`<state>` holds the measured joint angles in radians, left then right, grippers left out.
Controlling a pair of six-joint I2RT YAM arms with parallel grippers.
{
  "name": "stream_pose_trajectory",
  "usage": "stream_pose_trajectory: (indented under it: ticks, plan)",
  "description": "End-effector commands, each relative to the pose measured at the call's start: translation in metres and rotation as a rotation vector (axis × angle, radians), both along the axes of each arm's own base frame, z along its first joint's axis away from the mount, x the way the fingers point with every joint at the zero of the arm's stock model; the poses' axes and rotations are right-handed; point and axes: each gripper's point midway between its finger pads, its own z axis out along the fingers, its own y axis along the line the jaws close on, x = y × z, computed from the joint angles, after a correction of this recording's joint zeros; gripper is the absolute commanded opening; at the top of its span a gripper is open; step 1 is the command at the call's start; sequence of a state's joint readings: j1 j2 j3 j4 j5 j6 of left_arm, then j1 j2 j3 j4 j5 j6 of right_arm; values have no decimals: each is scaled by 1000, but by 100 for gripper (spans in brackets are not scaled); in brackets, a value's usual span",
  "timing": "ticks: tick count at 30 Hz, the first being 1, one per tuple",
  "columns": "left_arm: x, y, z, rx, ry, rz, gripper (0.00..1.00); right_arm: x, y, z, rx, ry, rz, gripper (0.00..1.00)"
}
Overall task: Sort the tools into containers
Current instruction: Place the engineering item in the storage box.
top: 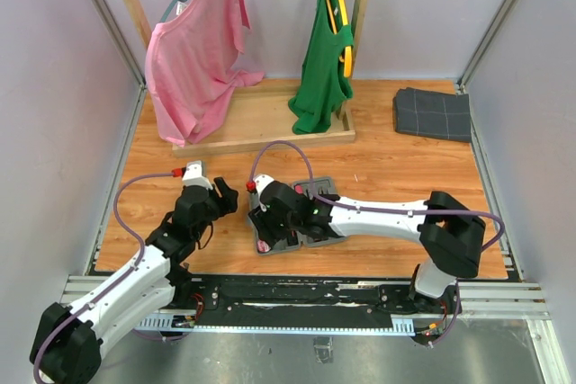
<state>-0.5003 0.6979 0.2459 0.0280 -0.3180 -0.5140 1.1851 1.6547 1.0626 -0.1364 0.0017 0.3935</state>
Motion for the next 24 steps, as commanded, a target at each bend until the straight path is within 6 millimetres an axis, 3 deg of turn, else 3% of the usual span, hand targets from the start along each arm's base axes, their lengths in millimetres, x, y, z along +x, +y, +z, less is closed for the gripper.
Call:
stream_pose_trajectory:
  ticks: [1, 7, 15, 20, 24]
  plan:
    - [-5, -5, 11, -62, 56, 9, 63, 6, -16, 2, -25, -23, -80, 53]
    - [-21, -25, 7, -167, 164, -58, 58, 19, -33, 9, 1, -57, -143, 57]
    - [-19, -20, 16, -98, 176, -55, 59, 38, -58, 17, 54, -65, -237, 100]
    - [-10, -14, 38, -105, 114, -14, 73, 51, -68, 31, 98, -106, -306, 98]
    - [-7, -7, 50, -111, 79, 31, 98, 63, -74, 39, 98, -163, -351, 98]
